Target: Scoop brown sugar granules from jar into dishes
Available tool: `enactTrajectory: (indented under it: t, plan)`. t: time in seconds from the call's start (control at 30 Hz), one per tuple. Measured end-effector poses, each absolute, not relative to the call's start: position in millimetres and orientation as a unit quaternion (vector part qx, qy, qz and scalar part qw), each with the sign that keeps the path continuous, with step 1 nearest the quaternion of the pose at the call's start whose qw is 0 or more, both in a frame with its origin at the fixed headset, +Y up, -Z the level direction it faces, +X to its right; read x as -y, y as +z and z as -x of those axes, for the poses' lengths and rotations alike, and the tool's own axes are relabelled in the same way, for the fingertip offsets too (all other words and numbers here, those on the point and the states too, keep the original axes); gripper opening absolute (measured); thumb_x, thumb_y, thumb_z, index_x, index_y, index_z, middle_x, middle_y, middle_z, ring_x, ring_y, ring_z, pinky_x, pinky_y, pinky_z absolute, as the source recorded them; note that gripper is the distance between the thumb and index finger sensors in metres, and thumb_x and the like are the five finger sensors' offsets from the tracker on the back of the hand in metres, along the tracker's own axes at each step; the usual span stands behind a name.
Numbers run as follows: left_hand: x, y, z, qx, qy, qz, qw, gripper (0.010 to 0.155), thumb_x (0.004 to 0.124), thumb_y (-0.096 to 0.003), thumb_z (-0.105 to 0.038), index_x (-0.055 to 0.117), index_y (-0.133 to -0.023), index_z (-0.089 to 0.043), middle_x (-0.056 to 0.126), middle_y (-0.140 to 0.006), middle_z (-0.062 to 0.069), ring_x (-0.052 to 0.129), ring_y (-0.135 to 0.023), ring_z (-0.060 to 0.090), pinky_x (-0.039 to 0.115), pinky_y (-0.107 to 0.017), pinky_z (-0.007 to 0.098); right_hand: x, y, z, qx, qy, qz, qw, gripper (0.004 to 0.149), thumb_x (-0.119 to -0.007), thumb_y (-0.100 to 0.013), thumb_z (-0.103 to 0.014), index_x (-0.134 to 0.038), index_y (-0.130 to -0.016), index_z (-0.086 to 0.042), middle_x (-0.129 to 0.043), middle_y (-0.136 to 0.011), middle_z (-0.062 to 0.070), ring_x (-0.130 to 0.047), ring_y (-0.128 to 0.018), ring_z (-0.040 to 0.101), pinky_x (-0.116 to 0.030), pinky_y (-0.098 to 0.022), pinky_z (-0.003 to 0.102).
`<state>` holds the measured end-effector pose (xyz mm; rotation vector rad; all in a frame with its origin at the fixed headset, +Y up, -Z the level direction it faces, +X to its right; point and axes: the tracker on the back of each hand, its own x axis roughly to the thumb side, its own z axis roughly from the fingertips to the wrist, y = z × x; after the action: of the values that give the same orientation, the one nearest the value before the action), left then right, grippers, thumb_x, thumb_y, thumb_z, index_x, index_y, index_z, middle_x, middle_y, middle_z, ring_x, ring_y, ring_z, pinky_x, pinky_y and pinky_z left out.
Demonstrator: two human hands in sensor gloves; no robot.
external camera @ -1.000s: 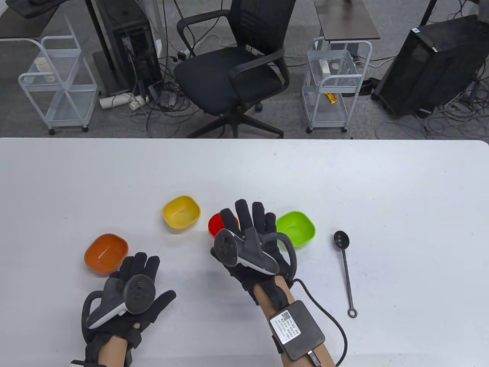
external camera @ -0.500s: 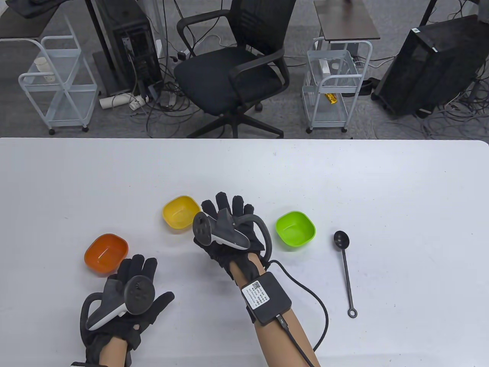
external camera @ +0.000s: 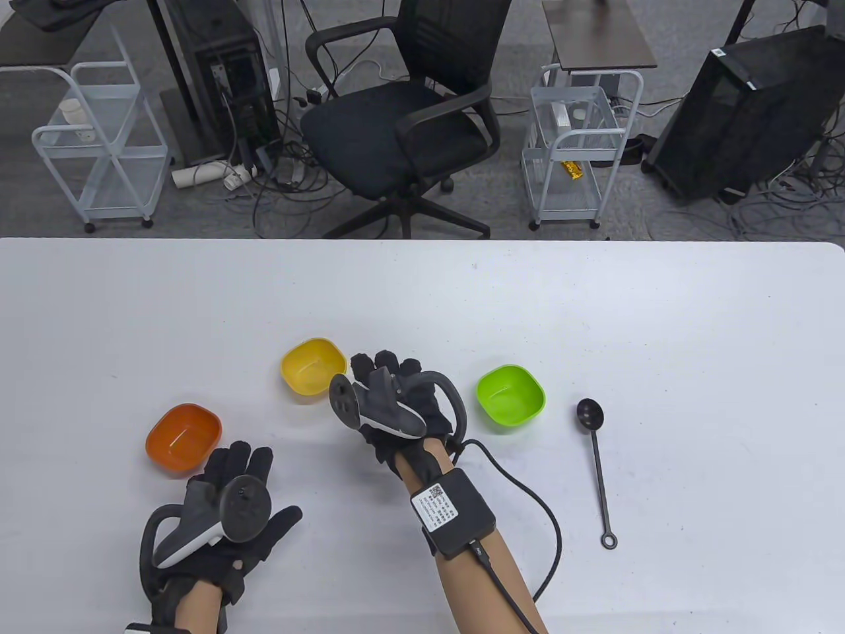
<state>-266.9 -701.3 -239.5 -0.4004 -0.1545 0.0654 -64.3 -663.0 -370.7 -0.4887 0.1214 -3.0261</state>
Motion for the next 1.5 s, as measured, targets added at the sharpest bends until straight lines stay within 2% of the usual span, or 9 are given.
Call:
enactTrajectory:
  t: [0.3,0.6,0.9,1.5]
  plan:
    - [701.9,-240.8,266.7,0.082,0.032,0.203,0.975,0.095,0.051,-0.0582,-0.069,0.003,-0.119,-0.013,-0.001,-0.124,0.022,0.007,-0.115,0.050,0.027,-0.078,0.070,655.8,-350.5,57.7,-0.054,-0.981,0.184,0.039,0.078,-0.075,-0.046,-0.062,-0.057,-0.108,-0.019,-0.075,-0.106,0.013,-0.091,-0.078,0.050,-0.088,-0.058,0.057]
    - [703.9,-243.9,263.5,0.094,0.025,0.213,0.972,0.095,0.051,-0.0585,-0.069,0.003,-0.119,-0.013,-0.002,-0.123,0.022,0.007,-0.115,0.050,0.026,-0.078,0.070,638.5,-301.3,50.5,-0.076,-0.974,0.212,0.029,0.079,-0.075,-0.046,-0.063,-0.057,-0.108,-0.018,-0.075,-0.106,0.013,-0.092,-0.077,0.049,-0.088,-0.057,0.057]
    - [705.7,-249.9,259.9,0.115,0.028,0.223,0.968,0.095,0.052,-0.0587,-0.069,0.002,-0.118,-0.013,-0.003,-0.123,0.021,0.005,-0.115,0.050,0.025,-0.079,0.070,642.9,-260.9,43.8,-0.073,-0.972,0.220,0.027,0.079,-0.075,-0.045,-0.063,-0.057,-0.108,-0.019,-0.075,-0.107,0.012,-0.092,-0.077,0.049,-0.088,-0.058,0.057]
    - [707.2,-251.3,240.0,0.175,0.051,0.231,0.956,0.099,0.054,-0.0584,-0.070,0.002,-0.118,-0.012,-0.002,-0.123,0.023,0.007,-0.115,0.051,0.027,-0.079,0.070,663.6,-253.1,38.2,-0.057,-0.978,0.200,0.017,0.080,-0.078,-0.045,-0.063,-0.056,-0.109,-0.020,-0.073,-0.109,0.011,-0.090,-0.079,0.049,-0.085,-0.060,0.057]
